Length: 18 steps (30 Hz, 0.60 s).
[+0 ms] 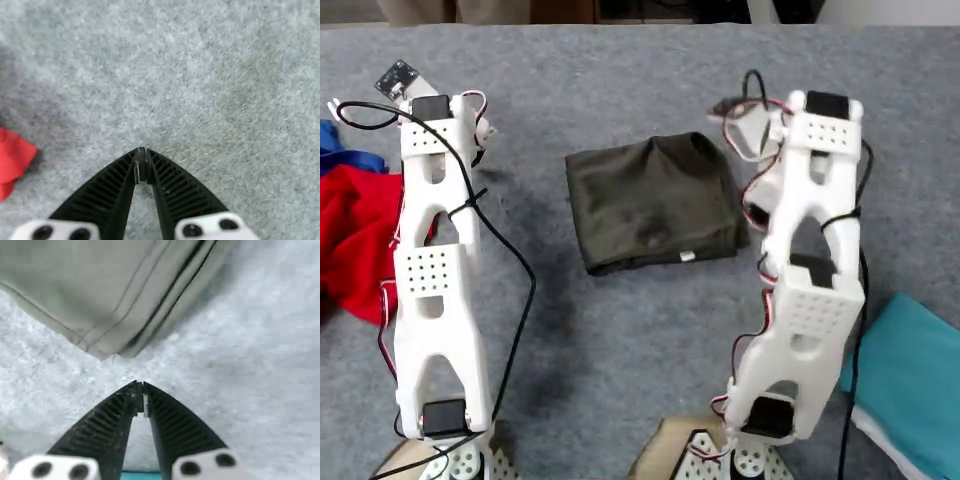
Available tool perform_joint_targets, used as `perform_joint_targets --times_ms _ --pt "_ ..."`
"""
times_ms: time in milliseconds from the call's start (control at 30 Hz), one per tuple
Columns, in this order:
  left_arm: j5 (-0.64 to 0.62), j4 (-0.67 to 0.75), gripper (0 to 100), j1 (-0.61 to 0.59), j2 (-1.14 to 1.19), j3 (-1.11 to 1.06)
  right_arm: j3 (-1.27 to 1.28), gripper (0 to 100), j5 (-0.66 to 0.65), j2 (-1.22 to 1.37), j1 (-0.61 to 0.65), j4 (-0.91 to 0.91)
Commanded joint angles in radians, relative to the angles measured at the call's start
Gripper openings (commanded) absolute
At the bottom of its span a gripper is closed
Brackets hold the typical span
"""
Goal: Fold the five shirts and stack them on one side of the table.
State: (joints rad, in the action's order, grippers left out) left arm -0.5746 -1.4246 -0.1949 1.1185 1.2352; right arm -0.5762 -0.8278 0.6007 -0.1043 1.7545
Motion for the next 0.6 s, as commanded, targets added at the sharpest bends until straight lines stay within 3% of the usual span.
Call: perform_joint_targets --times_ms 0,133,233,567 --pt "-0.002 0.011 2 0.014 -0.010 0.046 -0.143 0.5 0.066 -0.082 0.143 -0.009" --pt "-0.002 0.009 2 0.014 -0.010 0.046 -0.245 0.5 0.103 -0.027 0.315 -0.012" --pt "-0.002 0.009 2 0.014 -0.010 0.046 -0.297 0.5 0.118 0.067 0.361 -0.089" --pt "-0.002 0.012 2 0.014 -0.010 0.043 -0.601 0.5 0.124 0.466 0.209 -0.542"
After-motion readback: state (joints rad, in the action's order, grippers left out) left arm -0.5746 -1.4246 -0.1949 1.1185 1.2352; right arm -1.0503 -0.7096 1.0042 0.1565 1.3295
